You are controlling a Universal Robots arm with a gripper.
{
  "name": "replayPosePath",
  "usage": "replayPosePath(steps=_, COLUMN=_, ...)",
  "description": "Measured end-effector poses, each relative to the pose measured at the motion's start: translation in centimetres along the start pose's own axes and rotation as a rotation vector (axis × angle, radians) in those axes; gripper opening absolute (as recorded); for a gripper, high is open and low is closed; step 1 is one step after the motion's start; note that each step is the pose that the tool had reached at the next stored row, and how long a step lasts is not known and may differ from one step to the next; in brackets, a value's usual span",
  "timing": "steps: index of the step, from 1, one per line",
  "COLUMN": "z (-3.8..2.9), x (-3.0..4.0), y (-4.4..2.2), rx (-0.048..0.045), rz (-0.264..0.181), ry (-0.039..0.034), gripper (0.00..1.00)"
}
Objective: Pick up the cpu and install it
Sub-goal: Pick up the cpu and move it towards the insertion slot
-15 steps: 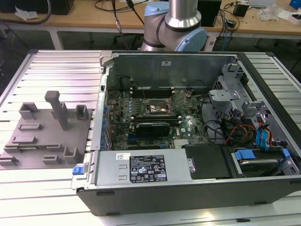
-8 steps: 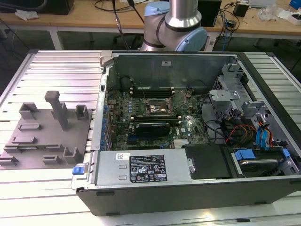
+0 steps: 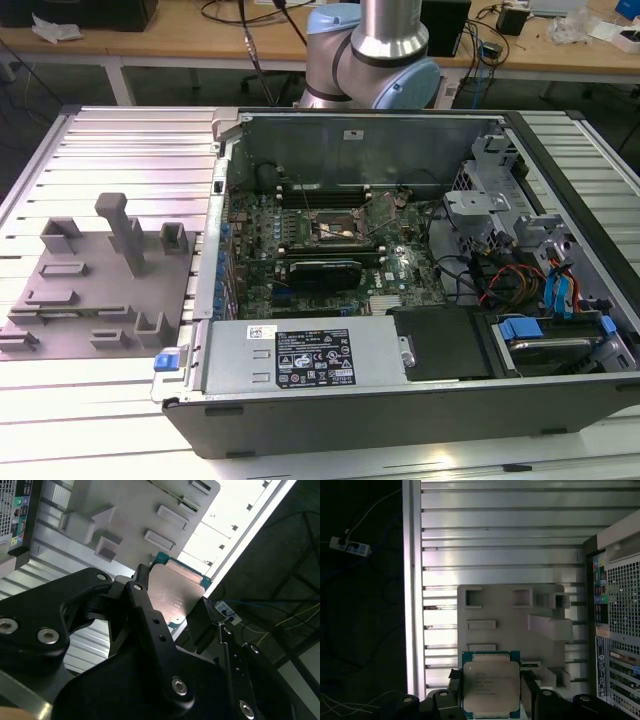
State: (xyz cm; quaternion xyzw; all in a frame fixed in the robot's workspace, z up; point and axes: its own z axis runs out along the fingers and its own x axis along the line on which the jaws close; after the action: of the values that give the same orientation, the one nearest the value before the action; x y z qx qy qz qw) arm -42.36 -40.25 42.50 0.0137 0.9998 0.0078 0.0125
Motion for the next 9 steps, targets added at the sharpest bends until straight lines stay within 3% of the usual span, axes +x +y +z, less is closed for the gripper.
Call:
replayPosePath(steps=3, z=-0.50, x=-0.01, y=0.01, rx=-0.0001, rz=0.000, ry=0.0000, gripper=0.55)
replayPosePath(steps=9, z=-0.53, x=-0.02, y=0.02, rx=0.0000, rz=0.000, ry=0.0002, gripper=0.55)
